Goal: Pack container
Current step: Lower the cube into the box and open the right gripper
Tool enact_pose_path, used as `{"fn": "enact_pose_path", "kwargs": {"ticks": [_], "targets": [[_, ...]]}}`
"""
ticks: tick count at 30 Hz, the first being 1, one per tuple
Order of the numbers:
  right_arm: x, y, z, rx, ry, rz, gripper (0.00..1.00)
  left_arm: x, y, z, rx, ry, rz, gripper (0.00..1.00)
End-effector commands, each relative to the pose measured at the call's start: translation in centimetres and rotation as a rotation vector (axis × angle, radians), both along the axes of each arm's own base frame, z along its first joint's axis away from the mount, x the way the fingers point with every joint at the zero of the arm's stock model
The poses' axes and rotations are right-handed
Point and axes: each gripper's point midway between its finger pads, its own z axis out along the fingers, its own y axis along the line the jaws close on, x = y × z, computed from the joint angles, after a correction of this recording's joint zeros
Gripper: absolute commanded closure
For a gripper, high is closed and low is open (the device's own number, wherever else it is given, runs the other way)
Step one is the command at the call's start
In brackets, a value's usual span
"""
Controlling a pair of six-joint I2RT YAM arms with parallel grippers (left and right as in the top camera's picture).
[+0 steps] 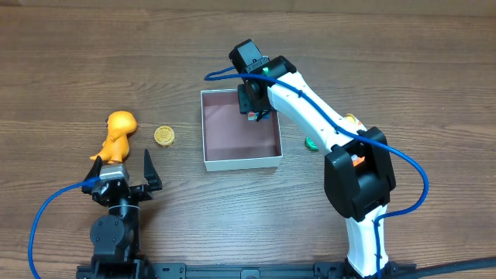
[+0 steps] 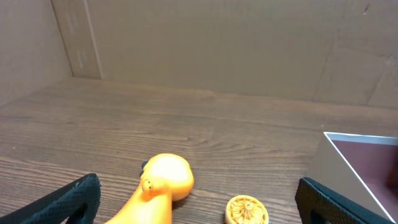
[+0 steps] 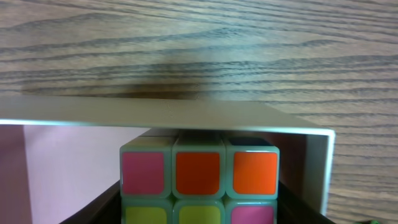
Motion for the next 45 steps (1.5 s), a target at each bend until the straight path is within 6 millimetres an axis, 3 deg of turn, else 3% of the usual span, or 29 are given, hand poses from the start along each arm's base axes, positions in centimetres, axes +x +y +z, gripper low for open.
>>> {"fn": "enact_pose_path", "kwargs": {"ticks": [1, 10, 23, 31, 41, 45], "targets": [[0.5, -1.2, 0.2, -0.017, -0.011, -0.025, 0.43, 0.0, 0.1, -0.1, 0.025, 0.004, 0.001, 0.0], [0.4, -1.3, 0.1, -0.021, -0.005, -0.027, 0.36, 0.0, 0.1, -0.1, 0.025, 0.004, 0.001, 0.0], [0.5, -1.2, 0.7, -0.017, -0.01, -0.026, 0.35, 0.0, 0.1, -0.1, 0.025, 0.004, 0.001, 0.0], [1.3, -0.6, 5.0, 0.011, -0.042, -0.024, 0.33, 0.0, 0.1, -0.1, 0.025, 0.004, 0.001, 0.0], [1.6, 1.2, 14.5, 0.104, -0.136, 0.129, 0.14, 0.0, 0.1, -0.1, 0.025, 0.004, 0.001, 0.0], [0.6, 0.7, 14.6, 0.091, -0.098, 0.129, 0.16, 0.0, 0.1, -0.1, 0.025, 0.004, 0.001, 0.0]]}}
